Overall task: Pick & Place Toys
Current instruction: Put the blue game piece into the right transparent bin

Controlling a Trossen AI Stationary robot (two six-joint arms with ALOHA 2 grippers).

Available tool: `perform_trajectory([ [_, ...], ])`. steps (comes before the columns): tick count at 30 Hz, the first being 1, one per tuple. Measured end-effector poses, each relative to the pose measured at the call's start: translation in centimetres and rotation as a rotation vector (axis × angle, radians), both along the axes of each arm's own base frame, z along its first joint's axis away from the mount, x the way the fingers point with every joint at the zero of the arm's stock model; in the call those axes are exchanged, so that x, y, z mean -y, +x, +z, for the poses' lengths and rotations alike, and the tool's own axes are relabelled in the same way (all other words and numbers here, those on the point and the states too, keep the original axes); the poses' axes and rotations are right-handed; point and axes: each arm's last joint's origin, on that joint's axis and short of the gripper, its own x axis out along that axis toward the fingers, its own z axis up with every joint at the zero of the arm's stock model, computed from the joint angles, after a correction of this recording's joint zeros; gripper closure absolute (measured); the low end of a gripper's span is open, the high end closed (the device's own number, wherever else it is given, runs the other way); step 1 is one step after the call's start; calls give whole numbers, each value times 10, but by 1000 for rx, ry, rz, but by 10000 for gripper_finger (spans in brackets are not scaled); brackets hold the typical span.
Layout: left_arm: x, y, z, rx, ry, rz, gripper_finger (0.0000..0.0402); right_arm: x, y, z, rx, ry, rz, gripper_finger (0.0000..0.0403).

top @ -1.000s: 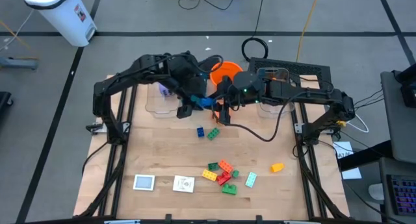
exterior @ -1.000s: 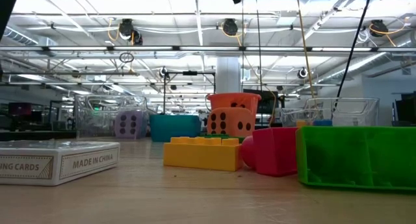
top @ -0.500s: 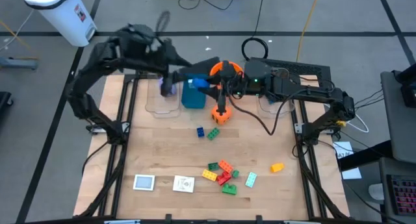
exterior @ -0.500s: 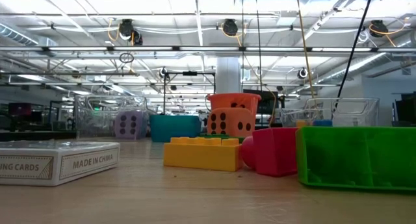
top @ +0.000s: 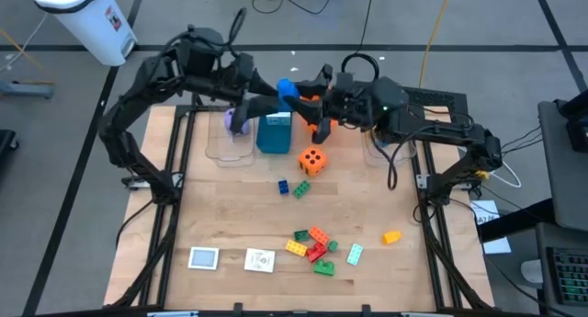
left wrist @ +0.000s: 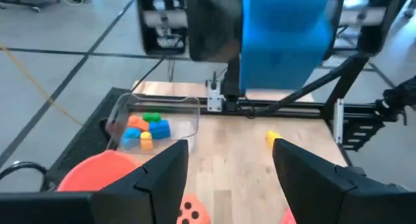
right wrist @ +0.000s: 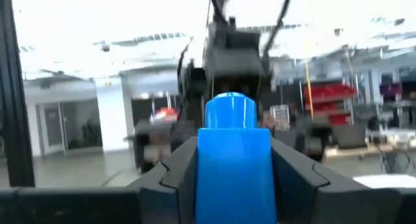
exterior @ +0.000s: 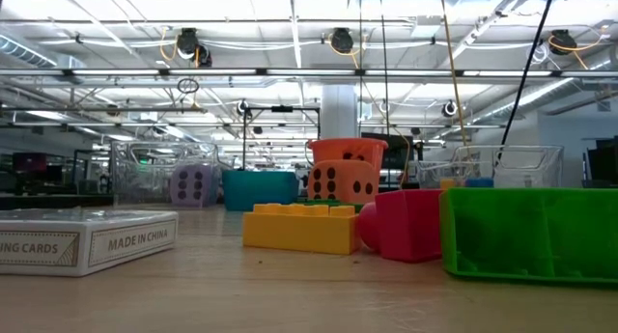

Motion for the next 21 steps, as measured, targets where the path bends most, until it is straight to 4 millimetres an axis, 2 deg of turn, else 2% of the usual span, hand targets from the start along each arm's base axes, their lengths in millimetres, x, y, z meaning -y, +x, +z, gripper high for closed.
perform_trajectory([
  [9, 5, 35, 3, 147, -5, -55, 167, 0, -1, 3, 27, -4, -3, 264],
  [15, 2, 34, 7, 181, 9, -29, 167, 0, -1, 2, 16, -1, -7, 264],
  [21, -4, 22, 13, 195, 15, 7, 167, 1, -1, 1, 4, 3, -18, 263],
])
